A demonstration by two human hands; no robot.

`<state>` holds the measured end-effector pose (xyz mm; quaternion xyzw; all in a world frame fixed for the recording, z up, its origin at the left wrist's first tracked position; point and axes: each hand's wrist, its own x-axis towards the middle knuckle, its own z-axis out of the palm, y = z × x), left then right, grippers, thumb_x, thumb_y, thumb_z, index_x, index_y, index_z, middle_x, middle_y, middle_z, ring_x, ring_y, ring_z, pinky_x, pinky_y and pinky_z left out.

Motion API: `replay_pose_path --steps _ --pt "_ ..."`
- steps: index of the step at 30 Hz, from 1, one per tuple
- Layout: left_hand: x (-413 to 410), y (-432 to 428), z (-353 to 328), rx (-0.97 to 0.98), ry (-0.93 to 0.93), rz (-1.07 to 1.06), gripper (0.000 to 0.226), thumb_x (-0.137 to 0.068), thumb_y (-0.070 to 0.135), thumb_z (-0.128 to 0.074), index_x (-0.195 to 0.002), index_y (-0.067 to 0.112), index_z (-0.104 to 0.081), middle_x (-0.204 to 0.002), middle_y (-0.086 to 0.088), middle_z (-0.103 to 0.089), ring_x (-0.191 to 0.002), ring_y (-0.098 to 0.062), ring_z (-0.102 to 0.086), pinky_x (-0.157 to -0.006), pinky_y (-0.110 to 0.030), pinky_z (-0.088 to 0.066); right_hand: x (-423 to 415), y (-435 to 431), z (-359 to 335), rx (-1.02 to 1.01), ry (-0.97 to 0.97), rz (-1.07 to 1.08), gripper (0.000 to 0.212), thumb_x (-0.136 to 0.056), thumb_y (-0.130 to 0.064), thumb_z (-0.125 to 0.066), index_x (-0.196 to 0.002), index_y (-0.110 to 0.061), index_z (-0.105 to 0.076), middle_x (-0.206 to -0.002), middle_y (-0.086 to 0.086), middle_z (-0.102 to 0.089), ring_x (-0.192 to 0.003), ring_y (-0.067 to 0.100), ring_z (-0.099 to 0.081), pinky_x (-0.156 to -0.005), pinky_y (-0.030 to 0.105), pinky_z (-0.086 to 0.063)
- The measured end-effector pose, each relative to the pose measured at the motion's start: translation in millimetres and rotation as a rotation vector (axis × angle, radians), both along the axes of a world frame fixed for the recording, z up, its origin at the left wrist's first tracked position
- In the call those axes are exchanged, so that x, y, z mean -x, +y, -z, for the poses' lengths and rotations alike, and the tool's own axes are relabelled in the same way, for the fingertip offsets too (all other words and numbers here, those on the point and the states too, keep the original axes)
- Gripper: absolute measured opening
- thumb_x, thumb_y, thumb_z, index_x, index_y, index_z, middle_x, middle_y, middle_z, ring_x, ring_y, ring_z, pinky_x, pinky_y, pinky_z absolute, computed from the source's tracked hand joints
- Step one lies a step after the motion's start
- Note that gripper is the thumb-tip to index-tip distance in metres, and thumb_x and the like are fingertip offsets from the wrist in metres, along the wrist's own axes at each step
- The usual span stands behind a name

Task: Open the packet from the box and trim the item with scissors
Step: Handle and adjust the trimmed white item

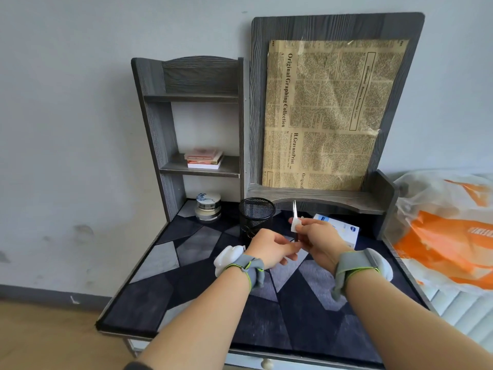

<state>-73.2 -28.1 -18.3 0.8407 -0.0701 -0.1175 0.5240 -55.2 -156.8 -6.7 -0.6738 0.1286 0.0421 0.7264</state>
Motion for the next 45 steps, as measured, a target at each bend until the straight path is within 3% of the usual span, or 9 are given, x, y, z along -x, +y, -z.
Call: replay_pose_path --steps 5,12,17,21,26,33,36,41,45 --pt "-4 -5 1 0.055 -0.071 -0.016 0.03 -0.092 0.022 -0.055 -0.063 0.018 -0.062 -0.06 0.004 -0.065 -0.045 -0.003 -0.051 -0.05 -0.018 -0.042 4 2 -2 -0.095 -0.01 -0.032 0.023 -0.09 0.003 -0.05 -0.108 -0.008 -0.06 -0.072 0.006 -0.057 -0.062 0.016 -0.051 -0.065 0.028 -0.044" --pt "-7 0 2 -0.131 -0.118 0.094 0.034 -0.09 0.024 -0.055 -0.057 0.024 -0.06 -0.056 0.006 -0.061 -0.045 0.002 -0.05 -0.062 -0.022 -0.043 -2 -9 -6 -0.145 -0.111 0.112 0.038 -0.082 -0.004 -0.068 -0.118 -0.004 -0.058 -0.091 0.016 -0.068 -0.071 0.018 -0.062 -0.067 0.026 -0.051" --pt "-11 -2 1 -0.15 -0.156 0.037 0.037 -0.09 0.026 -0.054 -0.053 0.022 -0.058 -0.055 0.004 -0.06 -0.052 -0.008 -0.05 -0.061 -0.026 -0.042 6 -4 -6 0.05 -0.118 0.005 0.032 -0.082 0.0 -0.065 -0.113 -0.004 -0.059 -0.086 0.018 -0.068 -0.068 0.02 -0.062 -0.063 0.025 -0.052" --pt "-11 2 2 -0.171 -0.156 0.035 0.036 -0.09 0.025 -0.053 -0.054 0.021 -0.057 -0.055 0.003 -0.059 -0.053 -0.008 -0.051 -0.068 -0.028 -0.044 8 1 -1 0.037 -0.085 -0.008 0.028 -0.082 0.004 -0.064 -0.107 -0.007 -0.057 -0.082 0.016 -0.066 -0.066 0.021 -0.061 -0.067 0.029 -0.053" --pt "-2 -1 4 -0.202 -0.158 0.125 0.036 -0.09 0.025 -0.053 -0.054 0.022 -0.056 -0.054 0.005 -0.058 -0.05 -0.007 -0.049 -0.055 -0.024 -0.04 -10 -12 -11 -0.144 -0.099 0.181 0.025 -0.08 0.007 -0.065 -0.097 -0.009 -0.055 -0.064 0.008 -0.062 -0.053 0.016 -0.059 -0.055 0.025 -0.05" --pt "-3 -9 2 -0.066 -0.096 0.067 0.035 -0.09 0.025 -0.052 -0.056 0.02 -0.059 -0.056 0.003 -0.058 -0.054 -0.014 -0.048 -0.041 -0.019 -0.039 0 4 -7 0.018 -0.147 0.155 0.029 -0.075 0.002 -0.072 -0.099 -0.005 -0.057 -0.074 0.013 -0.062 -0.064 0.023 -0.059 -0.066 0.035 -0.054" --pt "-4 -6 5 -0.045 -0.086 0.044 0.036 -0.09 0.025 -0.052 -0.055 0.021 -0.058 -0.056 0.004 -0.058 -0.056 -0.015 -0.047 -0.044 -0.021 -0.041 1 4 -5 0.063 -0.119 0.112 0.032 -0.074 0.001 -0.073 -0.101 -0.005 -0.057 -0.075 0.014 -0.064 -0.064 0.023 -0.059 -0.061 0.028 -0.051" --pt "-3 -3 3 -0.031 -0.049 0.108 0.032 -0.09 0.021 -0.052 -0.059 0.019 -0.059 -0.057 0.003 -0.057 -0.055 -0.013 -0.046 -0.044 -0.018 -0.043 -10 -8 -17 -0.078 -0.105 0.176 0.034 -0.075 0.007 -0.071 -0.104 -0.003 -0.057 -0.071 0.012 -0.061 -0.059 0.021 -0.056 -0.048 0.022 -0.052" --pt "-3 -5 -2 0.018 -0.027 0.1 0.032 -0.09 0.019 -0.053 -0.059 0.017 -0.059 -0.058 0.001 -0.058 -0.052 -0.008 -0.045 -0.045 -0.017 -0.043 -10 -9 -19 -0.027 -0.122 0.151 0.03 -0.076 0.003 -0.072 -0.102 -0.003 -0.058 -0.071 0.012 -0.062 -0.059 0.02 -0.057 -0.053 0.024 -0.052"
